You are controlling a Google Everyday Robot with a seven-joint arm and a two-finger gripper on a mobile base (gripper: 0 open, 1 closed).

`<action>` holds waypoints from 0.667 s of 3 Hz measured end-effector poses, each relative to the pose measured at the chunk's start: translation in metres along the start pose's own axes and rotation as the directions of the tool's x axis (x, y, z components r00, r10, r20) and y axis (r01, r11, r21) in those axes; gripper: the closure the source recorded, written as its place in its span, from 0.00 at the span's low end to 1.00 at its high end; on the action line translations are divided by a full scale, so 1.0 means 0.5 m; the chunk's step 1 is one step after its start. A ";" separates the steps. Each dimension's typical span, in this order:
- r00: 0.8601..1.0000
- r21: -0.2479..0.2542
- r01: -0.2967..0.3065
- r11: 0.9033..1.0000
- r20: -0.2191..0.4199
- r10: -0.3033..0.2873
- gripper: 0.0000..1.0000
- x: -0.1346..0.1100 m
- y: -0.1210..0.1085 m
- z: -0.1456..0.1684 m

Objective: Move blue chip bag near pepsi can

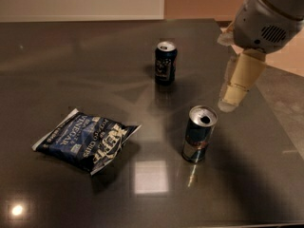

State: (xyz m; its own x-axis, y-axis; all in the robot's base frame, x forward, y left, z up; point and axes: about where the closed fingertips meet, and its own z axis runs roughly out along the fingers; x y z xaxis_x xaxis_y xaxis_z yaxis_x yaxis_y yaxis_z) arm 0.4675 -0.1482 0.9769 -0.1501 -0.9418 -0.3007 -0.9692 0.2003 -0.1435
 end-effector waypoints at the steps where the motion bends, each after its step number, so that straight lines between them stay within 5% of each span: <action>1: 0.999 -0.081 0.027 0.996 0.045 -0.023 0.00 -0.067 0.016 0.014; 2: 0.997 -0.102 0.055 0.993 0.050 -0.050 0.00 -0.134 0.038 0.039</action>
Offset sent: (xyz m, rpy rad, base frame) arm -0.0188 0.1089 -0.0146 0.0166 0.1351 0.1301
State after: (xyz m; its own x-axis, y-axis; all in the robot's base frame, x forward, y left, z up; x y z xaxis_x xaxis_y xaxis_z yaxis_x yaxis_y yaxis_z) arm 0.4630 -0.0761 0.9759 -0.0913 -0.9360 -0.3399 -0.9908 0.1195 -0.0628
